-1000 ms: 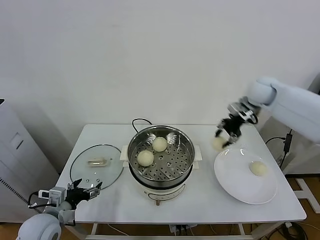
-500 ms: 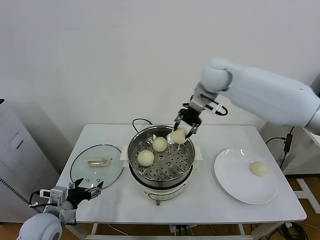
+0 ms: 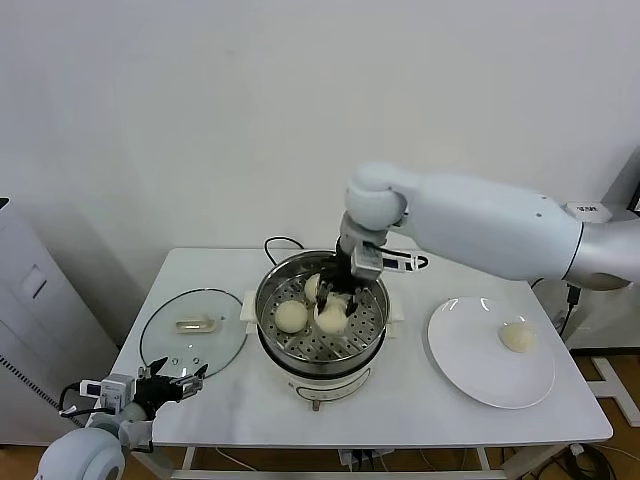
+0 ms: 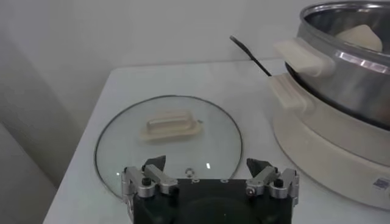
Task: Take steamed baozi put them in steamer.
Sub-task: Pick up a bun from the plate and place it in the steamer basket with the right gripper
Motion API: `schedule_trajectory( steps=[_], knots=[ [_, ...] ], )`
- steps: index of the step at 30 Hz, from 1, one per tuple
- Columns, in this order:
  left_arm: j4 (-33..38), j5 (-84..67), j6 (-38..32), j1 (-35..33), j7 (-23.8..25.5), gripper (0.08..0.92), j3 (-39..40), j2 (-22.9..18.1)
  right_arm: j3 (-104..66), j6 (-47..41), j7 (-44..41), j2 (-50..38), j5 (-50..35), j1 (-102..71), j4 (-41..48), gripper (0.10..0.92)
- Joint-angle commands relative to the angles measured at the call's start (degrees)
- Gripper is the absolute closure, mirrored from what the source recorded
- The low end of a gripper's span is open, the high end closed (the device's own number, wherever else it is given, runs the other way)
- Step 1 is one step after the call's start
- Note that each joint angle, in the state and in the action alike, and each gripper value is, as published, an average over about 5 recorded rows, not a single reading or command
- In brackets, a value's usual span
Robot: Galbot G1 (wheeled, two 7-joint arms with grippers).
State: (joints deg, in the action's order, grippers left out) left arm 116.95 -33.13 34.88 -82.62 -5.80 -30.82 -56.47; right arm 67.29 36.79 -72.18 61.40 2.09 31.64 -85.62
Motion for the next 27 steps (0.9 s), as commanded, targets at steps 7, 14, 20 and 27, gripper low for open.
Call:
schedule_trajectory(
  steps=[7,14,20,27],
  knots=[
    [-0.43,0.03,-0.13,0.15,0.05,0.177,0.02,-0.05,-1.89,6.17,-0.02,1.95,10.19,-6.51,-2.19,0.533],
    [-0.65,0.04,-0.15,0.26,0.06,0.177,0.17,-0.19,-2.29,5.76,0.13,2.68,11.54,-8.46,-1.67,0.532],
    [-0.93,0.03,-0.27,0.19,0.11,0.177,0.14,-0.09,-2.73,4.36,0.33,2.52,11.69,-8.11,-1.76,0.479],
    [-0.88,0.03,-0.20,0.28,0.11,0.177,0.20,-0.20,-4.69,-0.65,-0.47,0.41,8.05,-4.71,0.67,0.295]
  ],
)
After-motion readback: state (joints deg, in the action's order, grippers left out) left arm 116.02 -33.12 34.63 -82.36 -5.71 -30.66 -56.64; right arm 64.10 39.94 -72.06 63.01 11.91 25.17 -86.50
